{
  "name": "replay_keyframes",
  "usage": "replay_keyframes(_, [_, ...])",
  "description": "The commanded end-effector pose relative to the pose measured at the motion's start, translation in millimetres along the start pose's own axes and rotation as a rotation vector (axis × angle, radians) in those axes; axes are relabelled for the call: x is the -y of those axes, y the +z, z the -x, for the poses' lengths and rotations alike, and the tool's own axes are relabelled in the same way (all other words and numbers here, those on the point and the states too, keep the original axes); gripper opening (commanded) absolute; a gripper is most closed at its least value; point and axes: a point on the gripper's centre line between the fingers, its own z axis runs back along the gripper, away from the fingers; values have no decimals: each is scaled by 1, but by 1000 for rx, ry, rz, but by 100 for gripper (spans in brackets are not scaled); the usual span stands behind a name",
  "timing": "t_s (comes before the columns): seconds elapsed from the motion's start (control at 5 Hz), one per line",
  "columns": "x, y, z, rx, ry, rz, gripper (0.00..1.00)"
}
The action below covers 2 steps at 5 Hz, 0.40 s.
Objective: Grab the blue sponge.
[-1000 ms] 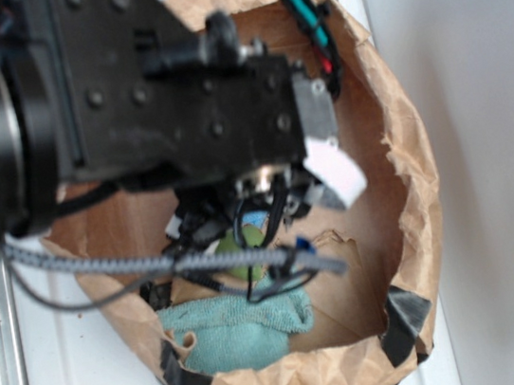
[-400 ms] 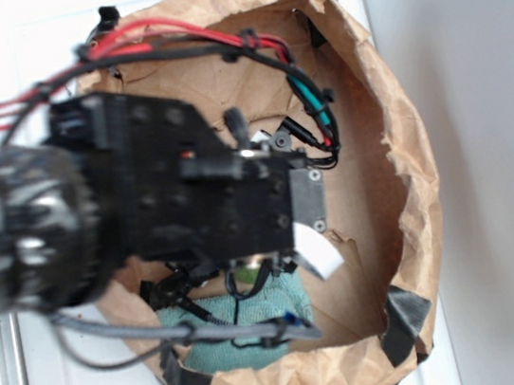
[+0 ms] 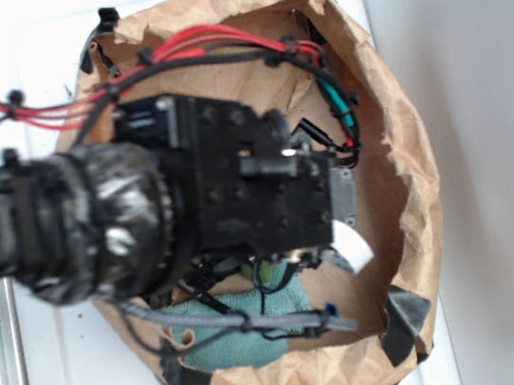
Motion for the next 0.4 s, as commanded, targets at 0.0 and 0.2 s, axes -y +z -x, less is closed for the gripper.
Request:
replay_keyframes(0.0, [10, 55, 3, 140, -34, 29, 100])
replay_keyframes(0.2, [8, 62, 9, 150, -26, 25, 100])
